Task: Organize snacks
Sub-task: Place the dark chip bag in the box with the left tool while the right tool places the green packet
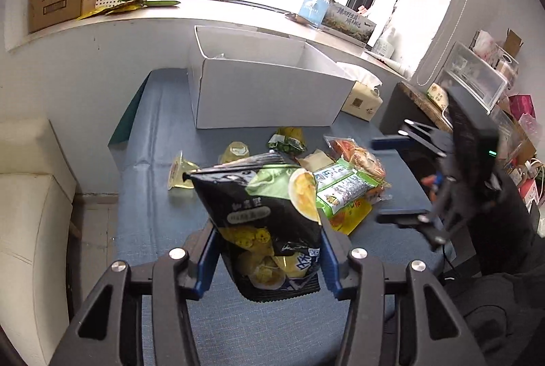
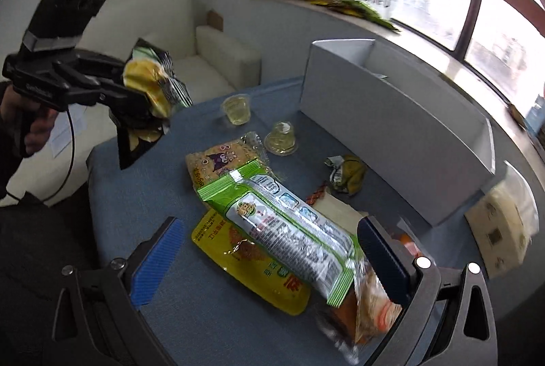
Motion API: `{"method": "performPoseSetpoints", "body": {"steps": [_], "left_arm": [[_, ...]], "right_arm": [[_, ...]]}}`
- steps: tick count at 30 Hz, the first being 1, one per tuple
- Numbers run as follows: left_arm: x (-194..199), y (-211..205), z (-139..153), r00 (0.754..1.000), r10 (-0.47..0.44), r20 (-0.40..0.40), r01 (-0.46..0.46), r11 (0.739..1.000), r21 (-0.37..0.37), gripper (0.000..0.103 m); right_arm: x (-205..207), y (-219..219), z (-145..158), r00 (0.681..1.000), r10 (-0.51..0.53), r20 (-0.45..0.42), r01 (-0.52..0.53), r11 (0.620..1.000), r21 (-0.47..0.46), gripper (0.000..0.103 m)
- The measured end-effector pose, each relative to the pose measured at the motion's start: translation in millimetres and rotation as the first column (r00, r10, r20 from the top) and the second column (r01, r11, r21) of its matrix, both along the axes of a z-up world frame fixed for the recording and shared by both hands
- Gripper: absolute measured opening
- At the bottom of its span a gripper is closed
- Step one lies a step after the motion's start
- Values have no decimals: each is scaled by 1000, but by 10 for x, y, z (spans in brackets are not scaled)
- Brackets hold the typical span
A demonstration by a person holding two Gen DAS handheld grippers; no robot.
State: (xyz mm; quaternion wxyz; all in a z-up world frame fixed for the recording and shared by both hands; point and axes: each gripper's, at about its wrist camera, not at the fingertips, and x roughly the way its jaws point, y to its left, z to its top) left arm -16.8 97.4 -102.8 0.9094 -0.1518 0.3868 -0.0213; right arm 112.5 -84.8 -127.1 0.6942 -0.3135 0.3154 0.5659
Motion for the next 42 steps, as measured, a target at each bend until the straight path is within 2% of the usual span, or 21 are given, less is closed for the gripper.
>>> {"method": "performPoseSetpoints", "body": {"steps": [3, 5, 9, 11, 13, 14, 15, 16, 17, 18, 20, 22, 25, 28, 29, 31, 33, 34, 36, 38, 42], "left_arm": [[-24, 44, 50, 1000, -4, 8, 4, 1000, -8, 55], [-9, 53, 50, 1000, -6, 12, 6, 1000, -18, 55], [-25, 99, 48, 1000, -10, 13, 10, 999, -32, 55], [-27, 116, 37, 1000, -10, 16, 10, 999, -34, 56], [-19, 121, 23, 1000, -8, 12, 9, 999, -39, 56], [-11, 121, 16, 1000, -11, 8, 11, 999, -41, 56], [-8, 118, 12, 1000, -12, 6, 13, 999, -39, 56], [-4, 109, 11, 1000, -13, 5, 13, 999, -38, 56], [4, 107, 7, 1000, -15, 4, 15, 999, -40, 56], [7, 107, 4, 1000, -15, 4, 15, 999, -42, 56], [24, 110, -11, 1000, -17, 2, 17, 999, -46, 56], [38, 113, -12, 1000, -9, 3, 9, 999, -50, 56], [63, 111, 40, 999, 4, 34, -2, 998, -57, 56], [143, 86, 165, 996, 17, 84, -13, 999, -49, 56], [190, 72, 218, 994, 21, 104, -16, 999, -48, 56], [316, 47, 334, 990, 21, 142, -14, 999, -47, 56], [490, 50, 443, 985, 22, 173, -14, 999, -48, 56], [593, 62, 503, 982, 26, 186, -15, 998, -61, 56], [811, 103, 628, 975, 30, 221, -10, 996, -91, 56], [1044, 109, 766, 968, 27, 248, -9, 997, -76, 56], [1539, 122, 953, 965, 17, 262, -5, 999, -45, 56]], "right_arm": [[120, 268, -169, 992, 127, -2, -126, 985, -114, 103], [210, 388, -285, 979, 194, -59, -201, 965, -168, 103], [340, 534, -511, 958, 246, -149, -277, 927, -253, 103], [366, 578, -620, 954, 257, -154, -293, 910, -294, 103], [376, 576, -628, 950, 282, -136, -310, 908, -283, 103], [408, 573, -627, 948, 273, -164, -311, 908, -281, 103], [446, 563, -606, 946, 260, -192, -305, 915, -265, 99], [476, 546, -583, 947, 247, -207, -296, 921, -253, 89], [474, 512, -539, 952, 249, -178, -287, 927, -240, 75], [470, 471, -495, 956, 249, -156, -280, 932, -230, 73], [472, 384, -448, 954, 243, -179, -278, 936, -214, 70], [472, 281, -388, 969, 206, -134, -228, 956, -183, 63], [451, 52, -165, 993, 91, -79, -94, 995, -43, 63], [440, -194, 116, 993, -88, -74, 96, 989, 110, 63], [456, -285, 212, 981, -178, -78, 189, 968, 165, 63], [581, -477, 385, 928, -299, -220, 349, 906, 239, 63], [699, -624, 573, 870, -387, -305, 472, 832, 293, 63], [748, -672, 644, 840, -431, -330, 526, 796, 298, 63], [915, -816, 790, 758, -507, -411, 638, 706, 306, 65], [1100, -870, 931, 688, -520, -506, 711, 623, 327, 65], [1475, -745, 1141, 652, -562, -510, 753, 558, 348, 65]]}}
